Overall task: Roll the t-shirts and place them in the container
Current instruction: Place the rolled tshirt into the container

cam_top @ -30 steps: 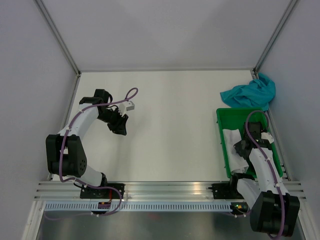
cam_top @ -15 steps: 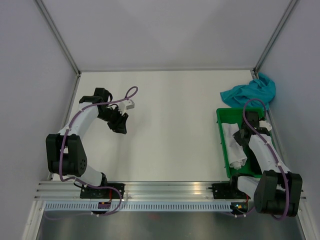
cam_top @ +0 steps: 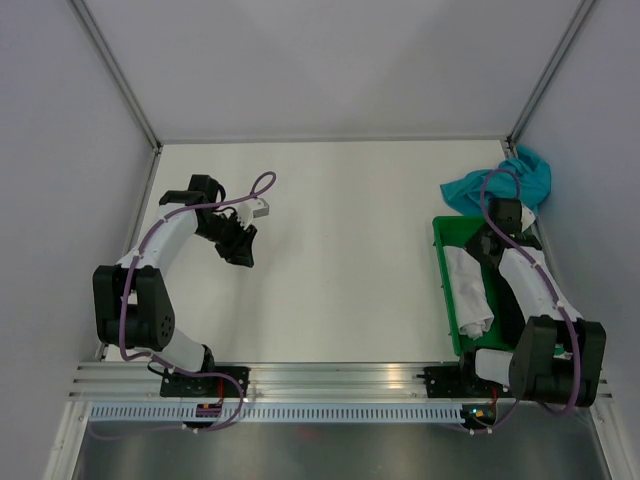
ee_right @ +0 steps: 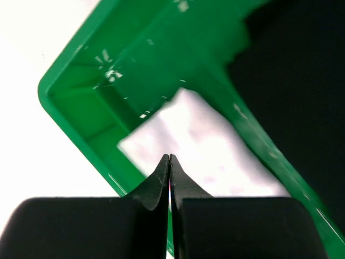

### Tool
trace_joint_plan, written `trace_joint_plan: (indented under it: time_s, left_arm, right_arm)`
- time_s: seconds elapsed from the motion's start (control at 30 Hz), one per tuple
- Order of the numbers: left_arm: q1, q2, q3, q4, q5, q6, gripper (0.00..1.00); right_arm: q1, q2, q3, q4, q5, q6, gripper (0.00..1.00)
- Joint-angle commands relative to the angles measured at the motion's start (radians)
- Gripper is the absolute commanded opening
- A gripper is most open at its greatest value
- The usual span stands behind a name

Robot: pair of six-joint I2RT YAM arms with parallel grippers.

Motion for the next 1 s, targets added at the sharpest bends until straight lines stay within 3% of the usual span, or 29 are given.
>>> trace_joint_plan:
  time_s: [0.0, 0.27, 0.6, 0.8, 0.97]
  left_arm:
    - [0.005, -0.003, 0.032, -0.006, -0.003, -0.019, 0.38]
    - [0.005, -0.001, 0.024, -0.008, -0.018, -0.016, 0.38]
    - [0.005, 0.003, 0.03, -0.006, -0.014, -0.012, 0.38]
    - [0.005, -0.001, 0.029, -0.006, -0.009, -0.013, 0.38]
    - [0.005, -0.017, 0.027, -0.006, -0.029, -0.022, 0.38]
  right_arm:
    - [0.017, 0.124, 0.049, 0.145, -0.165, -0.098, 0.0]
    - [0.029, 0.256, 0.02, 0.189, -0.156, -0.063, 0.0]
    - [0.029, 0.054, -0.164, 0.151, -0.142, 0.06, 0.0]
    - [0.028, -0.011, -0.13, 0.132, -0.106, 0.031, 0.0]
    - [0.029, -0.011, 0.031, 0.06, -0.011, -0.089, 0.0]
